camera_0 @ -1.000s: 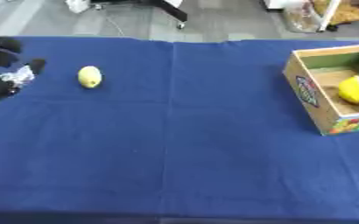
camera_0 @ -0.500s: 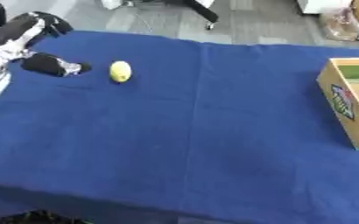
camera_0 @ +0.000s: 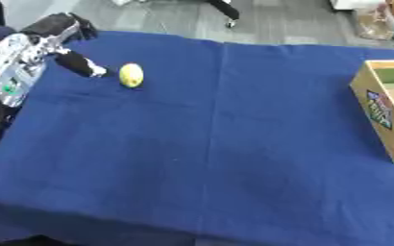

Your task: Pick up the objects with one hand, pass them to the other hand, and then place them into the box on the other side of the table.

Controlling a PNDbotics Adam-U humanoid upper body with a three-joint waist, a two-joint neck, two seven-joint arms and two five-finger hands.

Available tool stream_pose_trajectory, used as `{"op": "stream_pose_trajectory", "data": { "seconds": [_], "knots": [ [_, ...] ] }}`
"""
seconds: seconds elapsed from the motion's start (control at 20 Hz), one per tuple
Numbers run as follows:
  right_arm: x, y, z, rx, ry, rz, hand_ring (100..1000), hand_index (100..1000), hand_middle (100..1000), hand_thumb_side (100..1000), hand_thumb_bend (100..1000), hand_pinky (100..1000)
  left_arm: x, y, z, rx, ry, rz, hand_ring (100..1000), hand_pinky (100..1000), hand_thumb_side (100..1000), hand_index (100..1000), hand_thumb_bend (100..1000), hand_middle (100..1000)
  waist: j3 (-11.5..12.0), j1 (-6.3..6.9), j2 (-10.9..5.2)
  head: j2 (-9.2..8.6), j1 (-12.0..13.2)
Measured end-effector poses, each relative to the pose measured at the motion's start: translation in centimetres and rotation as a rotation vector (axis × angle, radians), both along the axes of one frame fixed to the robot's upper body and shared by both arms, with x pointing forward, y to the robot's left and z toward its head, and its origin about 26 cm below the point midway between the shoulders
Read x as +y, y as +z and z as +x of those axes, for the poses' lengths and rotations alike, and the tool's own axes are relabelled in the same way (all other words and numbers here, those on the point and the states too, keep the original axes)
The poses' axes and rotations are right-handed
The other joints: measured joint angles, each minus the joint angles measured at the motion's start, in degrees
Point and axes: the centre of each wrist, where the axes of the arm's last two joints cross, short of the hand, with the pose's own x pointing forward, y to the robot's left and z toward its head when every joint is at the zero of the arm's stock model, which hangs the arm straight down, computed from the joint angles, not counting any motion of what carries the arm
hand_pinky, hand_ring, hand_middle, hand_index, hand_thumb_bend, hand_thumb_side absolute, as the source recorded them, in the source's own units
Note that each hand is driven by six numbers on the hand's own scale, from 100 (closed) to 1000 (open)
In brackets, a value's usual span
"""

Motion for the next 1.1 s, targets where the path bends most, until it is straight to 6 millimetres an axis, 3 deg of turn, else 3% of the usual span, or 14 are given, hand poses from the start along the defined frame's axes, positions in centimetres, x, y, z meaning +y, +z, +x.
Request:
{"op": "stream_pose_trajectory", "data": {
  "seconds": [0.35, 0.85, 0.95, 1.1],
  "knots": [
    [0.6, -0.4, -0.1, 0.018, 0.024, 0.025, 582, 808, 471, 390, 100, 826, -0.4, -1.8, 1.6, -0.004, 0.053, 0.037, 710, 798, 274, 756, 559, 634, -1.7, -0.73, 1.20, -0.62, 0.3],
    [1.0, -0.6, -0.1, 0.031, 0.036, 0.043, 579, 838, 469, 401, 100, 827, -1.1, -3.7, 2.5, 0.022, 0.099, 0.061, 703, 794, 192, 746, 458, 621, -2.8, -0.79, 2.03, -0.89, 1.0],
    [1.0, -0.6, -0.1, 0.032, 0.036, 0.044, 578, 837, 468, 403, 100, 827, -1.3, -4.0, 2.5, 0.022, 0.101, 0.056, 689, 788, 157, 724, 421, 603, -3.0, -0.79, 2.05, -0.89, 1.2],
    [1.0, -0.6, -0.1, 0.033, 0.037, 0.045, 579, 838, 469, 404, 100, 827, -1.5, -4.3, 2.5, 0.004, 0.102, 0.048, 632, 763, 100, 648, 276, 534, -3.2, -0.79, 2.06, -0.89, 1.3]
  ]
}}
